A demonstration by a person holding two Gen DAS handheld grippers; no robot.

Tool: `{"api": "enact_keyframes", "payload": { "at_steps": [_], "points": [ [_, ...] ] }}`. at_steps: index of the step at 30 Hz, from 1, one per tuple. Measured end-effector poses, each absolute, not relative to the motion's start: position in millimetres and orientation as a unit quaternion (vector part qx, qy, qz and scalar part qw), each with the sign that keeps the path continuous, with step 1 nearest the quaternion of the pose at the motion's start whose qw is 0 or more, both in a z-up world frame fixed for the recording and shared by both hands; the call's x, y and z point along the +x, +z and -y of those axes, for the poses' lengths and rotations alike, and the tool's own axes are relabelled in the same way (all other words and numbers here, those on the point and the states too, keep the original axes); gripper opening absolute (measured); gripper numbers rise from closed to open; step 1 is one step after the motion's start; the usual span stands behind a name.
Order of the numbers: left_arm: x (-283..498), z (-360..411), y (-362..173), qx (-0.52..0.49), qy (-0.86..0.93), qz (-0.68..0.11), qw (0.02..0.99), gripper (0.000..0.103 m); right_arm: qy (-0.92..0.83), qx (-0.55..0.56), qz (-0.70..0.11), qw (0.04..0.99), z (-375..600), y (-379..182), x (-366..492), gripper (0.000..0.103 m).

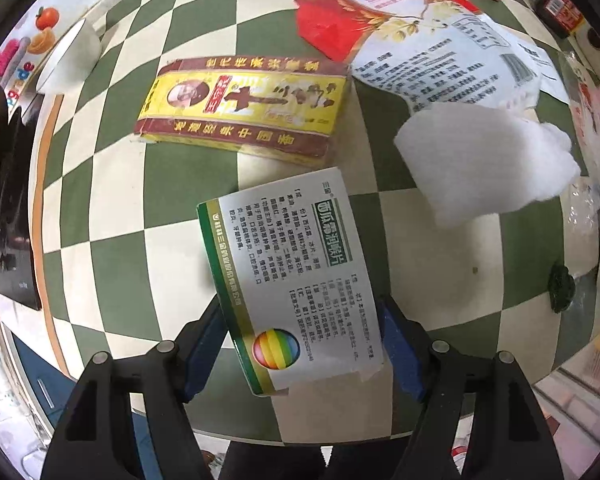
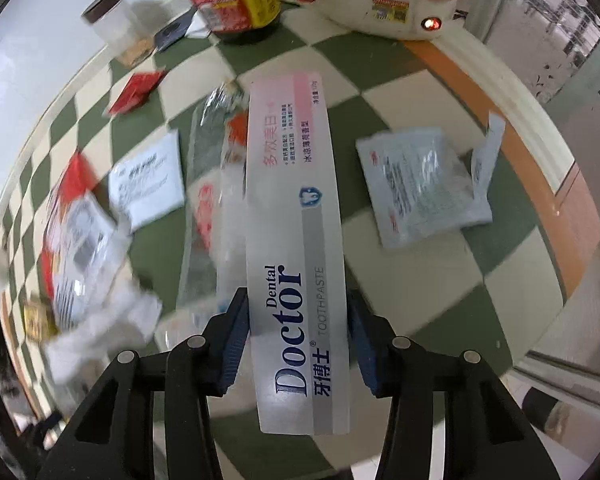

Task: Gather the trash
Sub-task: 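Grasp the white medicine box with the left tool while the right tool grasps the Dental Doctor toothpaste box, then carry both boxes to the white bin and open both tools to drop them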

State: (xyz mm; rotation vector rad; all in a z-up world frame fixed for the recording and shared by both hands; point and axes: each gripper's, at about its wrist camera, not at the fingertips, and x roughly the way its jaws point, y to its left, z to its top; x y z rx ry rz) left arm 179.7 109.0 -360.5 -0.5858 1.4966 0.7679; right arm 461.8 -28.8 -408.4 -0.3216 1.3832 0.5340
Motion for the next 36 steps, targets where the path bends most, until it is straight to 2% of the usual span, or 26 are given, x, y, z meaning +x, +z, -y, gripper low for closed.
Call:
{"api": "enact_keyframes", "payload": {
  "at_steps": [4,8,11,18,26,31,36],
  "points": [
    [169.0,-116.3,-371.4,-0.269,0.337,-0.645,0.631,0.071,0.253,-0.185,-0.63,0.71,40.1,-412.3,438.4,0.05],
    [164.7,-122.7,-377.3,-0.261,0.336,-0.646,0.633,0.071,0.244,-0.178,-0.639,0.707,39.1,-425.3,437.5,0.052],
    [172.1,-114.9,-376.7,-0.238,0.338,-0.652,0.635,0.069,0.243,-0.175,-0.627,0.719,36.5,-422.7,434.5,0.049],
    [173.6,-91.2,-334.1,-0.171,0.348,-0.62,0.682,0.068,0.256,-0.143,-0.599,0.745,65.1,-393.8,403.2,0.048],
    [165.6,-82.8,-278.8,-0.096,0.333,-0.564,0.75,0.068,0.26,-0.101,-0.561,0.78,83.5,-332.6,365.5,0.048],
    [160.6,-73.3,-256.1,-0.053,0.298,-0.536,0.788,0.068,0.237,-0.06,-0.538,0.807,89.7,-302.4,327.9,0.048],
    [163.6,-29.9,-243.0,0.005,0.226,-0.506,0.832,0.068,0.185,-0.005,-0.528,0.829,134.0,-288.4,288.9,0.048]
  ]
}}
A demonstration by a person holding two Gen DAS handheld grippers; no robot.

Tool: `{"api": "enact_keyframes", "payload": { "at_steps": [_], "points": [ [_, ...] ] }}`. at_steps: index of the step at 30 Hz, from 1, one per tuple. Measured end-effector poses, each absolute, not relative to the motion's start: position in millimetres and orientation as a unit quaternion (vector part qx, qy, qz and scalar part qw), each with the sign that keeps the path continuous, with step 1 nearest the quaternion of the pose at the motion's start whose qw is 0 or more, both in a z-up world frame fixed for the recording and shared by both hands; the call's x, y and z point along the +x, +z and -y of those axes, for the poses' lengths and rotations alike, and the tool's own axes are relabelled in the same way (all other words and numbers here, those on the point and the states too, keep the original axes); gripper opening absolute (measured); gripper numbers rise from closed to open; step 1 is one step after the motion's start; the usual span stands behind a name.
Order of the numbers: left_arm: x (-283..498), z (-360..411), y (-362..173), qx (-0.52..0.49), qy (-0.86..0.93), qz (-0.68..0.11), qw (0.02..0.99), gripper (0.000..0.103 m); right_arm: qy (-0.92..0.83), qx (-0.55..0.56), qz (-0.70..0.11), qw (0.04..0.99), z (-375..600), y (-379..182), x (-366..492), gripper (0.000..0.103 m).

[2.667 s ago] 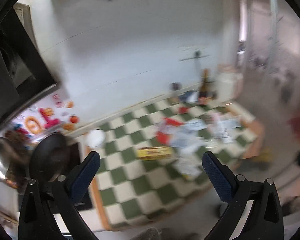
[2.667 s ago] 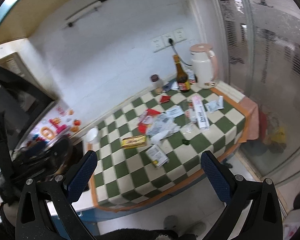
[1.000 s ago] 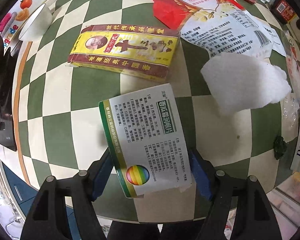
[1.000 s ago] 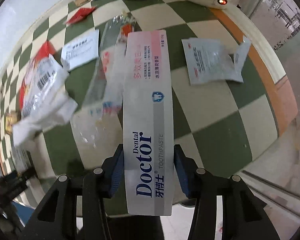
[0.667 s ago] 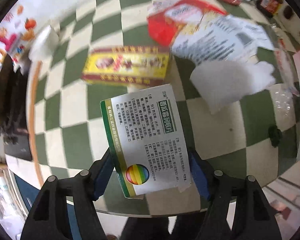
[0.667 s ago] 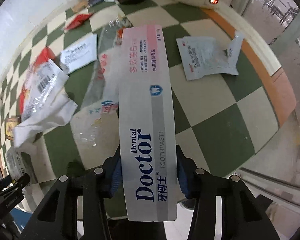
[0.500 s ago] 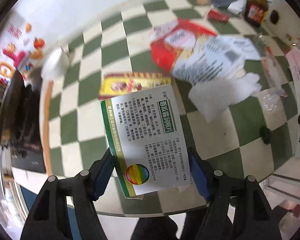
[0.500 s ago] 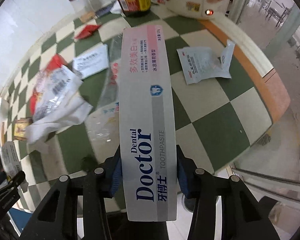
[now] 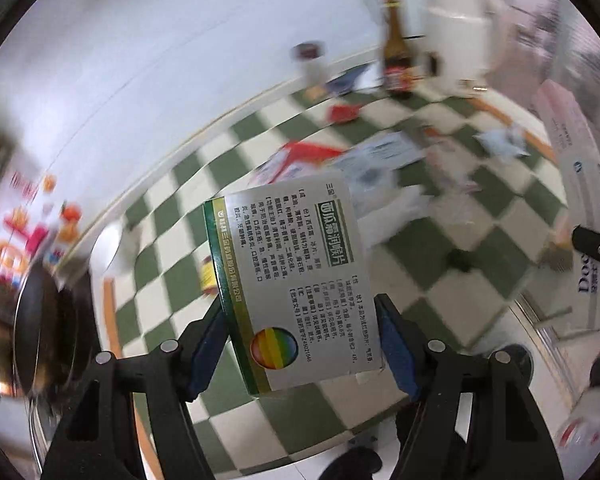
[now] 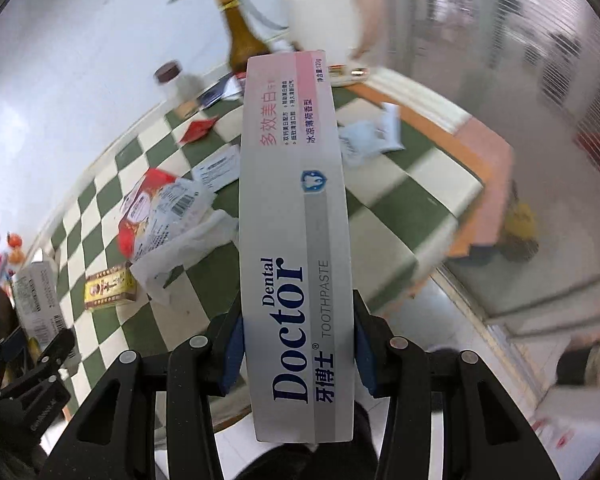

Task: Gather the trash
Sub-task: 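Carry both boxes to the white bin and open both tools to drop them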

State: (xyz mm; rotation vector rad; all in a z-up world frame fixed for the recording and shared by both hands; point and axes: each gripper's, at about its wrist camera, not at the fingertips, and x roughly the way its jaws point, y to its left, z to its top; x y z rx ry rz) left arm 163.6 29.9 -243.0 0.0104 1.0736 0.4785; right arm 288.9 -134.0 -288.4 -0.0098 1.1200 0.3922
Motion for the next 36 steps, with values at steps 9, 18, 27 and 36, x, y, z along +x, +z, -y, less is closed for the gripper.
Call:
{"api": "enact_keyframes", "payload": {
  "at_steps": [9,18,27,36],
  "points": [
    [200.3,114.3,-268.1,0.085,0.05,-0.517,0.851,0.068,0.036,0.085,-0.558,0.824,304.2,-331.9,218.1,0.048],
    [267.4,284.8,-434.8,0.108,-0.094,-0.632,0.761,0.068,-0.055,0.187,-0.64,0.743,491.2,-506.8,178.6,0.048],
    [324.5,388.0,-727.9,0.045,-0.176,-0.782,0.597,0.07,-0.035,0.283,-0.725,0.627,586.9,-784.1,173.1,0.048],
    [327.1,425.3,-830.2,0.06,-0.164,-0.795,0.582,0.103,-0.049,0.284,-0.742,0.605,621.1,-892.8,163.7,0.088]
  ]
}}
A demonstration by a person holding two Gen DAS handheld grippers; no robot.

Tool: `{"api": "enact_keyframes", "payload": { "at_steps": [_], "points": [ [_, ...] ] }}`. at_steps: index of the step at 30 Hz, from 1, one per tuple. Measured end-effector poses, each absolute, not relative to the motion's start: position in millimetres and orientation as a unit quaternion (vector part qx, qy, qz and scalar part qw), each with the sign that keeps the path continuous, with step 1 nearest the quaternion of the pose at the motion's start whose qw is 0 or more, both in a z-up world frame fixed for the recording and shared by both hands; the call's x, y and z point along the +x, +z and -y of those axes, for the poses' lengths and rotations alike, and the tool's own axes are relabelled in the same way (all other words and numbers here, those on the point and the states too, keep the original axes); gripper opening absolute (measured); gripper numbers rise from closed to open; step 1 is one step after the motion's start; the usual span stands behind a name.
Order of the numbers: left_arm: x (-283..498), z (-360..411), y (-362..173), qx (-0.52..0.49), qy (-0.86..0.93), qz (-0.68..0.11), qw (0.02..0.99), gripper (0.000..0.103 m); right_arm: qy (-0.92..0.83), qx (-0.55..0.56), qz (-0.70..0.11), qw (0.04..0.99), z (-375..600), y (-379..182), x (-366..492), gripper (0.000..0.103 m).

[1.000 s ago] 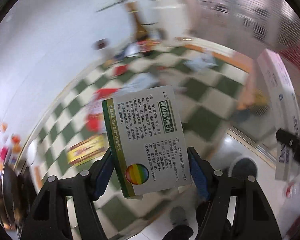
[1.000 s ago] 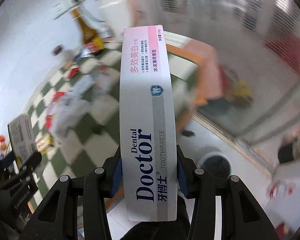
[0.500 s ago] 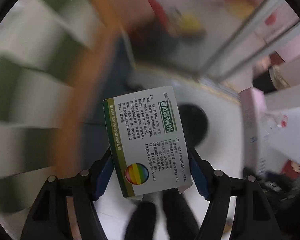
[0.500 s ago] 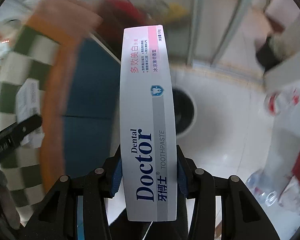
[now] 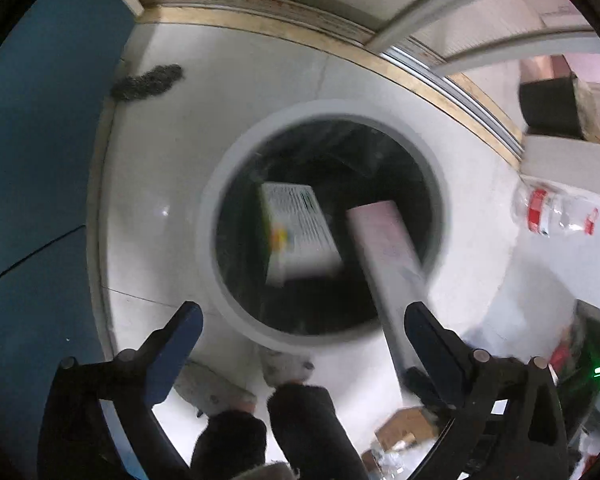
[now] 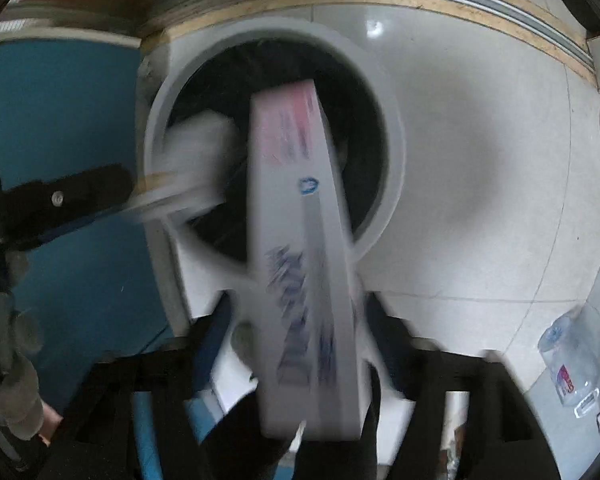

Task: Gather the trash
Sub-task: 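Carry both boxes to the white bin and open both tools to drop them, then grasp the yellow box with the left tool while the right tool grasps a white tissue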

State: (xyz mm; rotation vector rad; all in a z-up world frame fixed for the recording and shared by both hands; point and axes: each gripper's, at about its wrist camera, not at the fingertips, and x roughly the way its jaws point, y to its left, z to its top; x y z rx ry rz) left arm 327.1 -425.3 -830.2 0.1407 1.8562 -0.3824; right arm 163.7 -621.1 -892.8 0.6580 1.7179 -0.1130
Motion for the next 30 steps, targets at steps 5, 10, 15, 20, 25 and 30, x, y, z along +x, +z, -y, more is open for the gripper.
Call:
{"api": "enact_keyframes", "payload": {
  "at_steps": [5,10,15,20,25,30],
  "points": [
    [315.6,411.0,-796.8,0.102,-0.128,-0.745,0.647,0.103,-0.105,0.246,-0.713,0.648,644.7,-868.7,143.5,0.103],
    [298.9,398.0,-754.3,0.142,-0.107,-0.704,0.688,0.103,-0.144,0.198,-0.693,0.678,635.3,-829.9,135.9,0.103],
    [281.4,386.4,-704.2,0.156,-0.099,-0.68,0.709,0.103,-0.16,0.182,-0.682,0.69,588.1,-784.8,161.6,0.103],
    [265.4,379.6,-637.3,0.162,-0.103,-0.661,0.726,0.103,-0.166,0.185,-0.668,0.701,568.2,-712.6,166.7,0.103],
    [241.5,373.4,-559.8,0.16,-0.112,-0.648,0.736,0.103,-0.163,0.183,-0.648,0.721,547.5,-620.8,148.5,0.103],
    [216.9,368.8,-486.2,0.16,-0.122,-0.634,0.747,0.103,-0.166,0.184,-0.626,0.739,535.4,-530.3,125.1,0.103]
  ]
}}
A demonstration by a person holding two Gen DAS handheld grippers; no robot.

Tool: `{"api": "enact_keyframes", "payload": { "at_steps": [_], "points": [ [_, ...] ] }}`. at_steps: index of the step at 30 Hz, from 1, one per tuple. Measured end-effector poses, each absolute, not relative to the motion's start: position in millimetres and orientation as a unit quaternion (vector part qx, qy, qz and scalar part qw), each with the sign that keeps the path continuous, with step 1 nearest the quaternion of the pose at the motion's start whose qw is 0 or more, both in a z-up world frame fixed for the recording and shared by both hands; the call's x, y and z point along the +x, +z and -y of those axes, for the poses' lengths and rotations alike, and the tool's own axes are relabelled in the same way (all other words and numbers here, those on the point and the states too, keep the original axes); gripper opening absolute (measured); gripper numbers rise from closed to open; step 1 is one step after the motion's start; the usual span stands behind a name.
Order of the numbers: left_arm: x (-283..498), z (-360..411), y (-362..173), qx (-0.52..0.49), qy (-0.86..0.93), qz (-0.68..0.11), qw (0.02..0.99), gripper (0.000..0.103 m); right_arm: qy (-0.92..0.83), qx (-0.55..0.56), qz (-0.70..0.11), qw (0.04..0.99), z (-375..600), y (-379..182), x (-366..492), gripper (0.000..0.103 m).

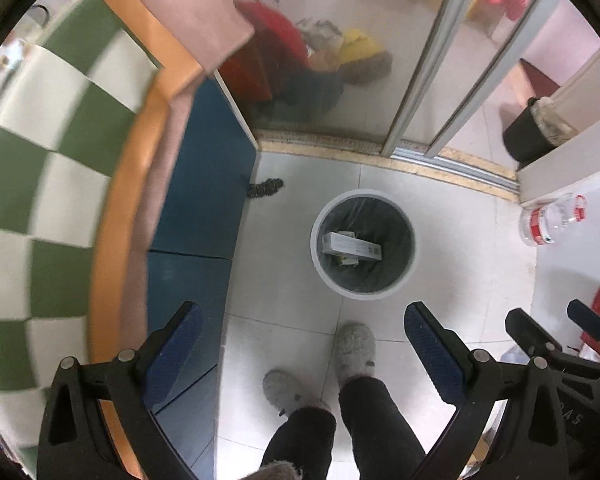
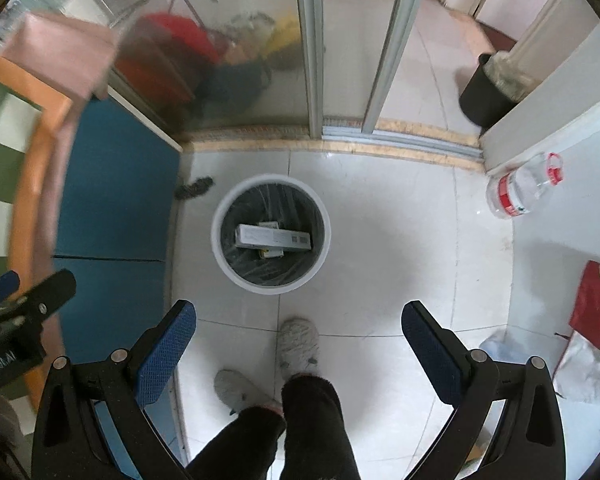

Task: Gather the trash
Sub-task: 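Grasp the yellow box with the left tool while the right tool grasps a white tissue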

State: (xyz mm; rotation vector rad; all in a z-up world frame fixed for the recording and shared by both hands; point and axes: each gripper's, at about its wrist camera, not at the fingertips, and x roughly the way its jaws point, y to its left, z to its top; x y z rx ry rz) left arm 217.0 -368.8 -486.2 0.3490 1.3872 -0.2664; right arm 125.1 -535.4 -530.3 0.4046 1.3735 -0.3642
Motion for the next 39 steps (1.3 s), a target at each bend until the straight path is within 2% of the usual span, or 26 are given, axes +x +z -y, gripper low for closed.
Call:
{"api": "enact_keyframes", "payload": {
  "at_steps": [7,15,18,23,27,33,39],
  "points": [
    [189.1,359.1,-399.9,0.133,-0.12,-0.624,0.761,0.103,-0.161,0.199,-0.608,0.751,531.6,-421.7,89.3,0.103],
    [195.0,345.6,-334.6,0.087,-0.105,-0.594,0.793,0.103,-0.125,0.202,-0.593,0.77,529.6,-357.2,100.6,0.103],
    [206.1,318.6,-305.2,0.061,-0.081,-0.572,0.814,0.103,-0.096,0.196,-0.588,0.779,514.9,-335.5,119.6,0.103],
    [225.2,221.8,-269.2,0.012,-0.013,-0.555,0.832,0.103,-0.032,0.168,-0.585,0.792,452.4,-301.3,167.5,0.103],
    [225.3,105.3,-265.6,-0.01,0.061,-0.555,0.829,0.103,0.032,0.151,-0.596,0.788,371.3,-284.7,206.3,0.103],
    [202.7,-54.5,-290.6,0.129,0.15,-0.568,0.799,0.103,0.129,0.11,-0.623,0.764,214.9,-284.4,256.5,0.103],
    [201.6,-144.0,-350.0,0.218,0.084,-0.638,0.734,0.102,0.181,0.092,-0.651,0.731,79.5,-310.9,294.9,0.103]
  ]
}}
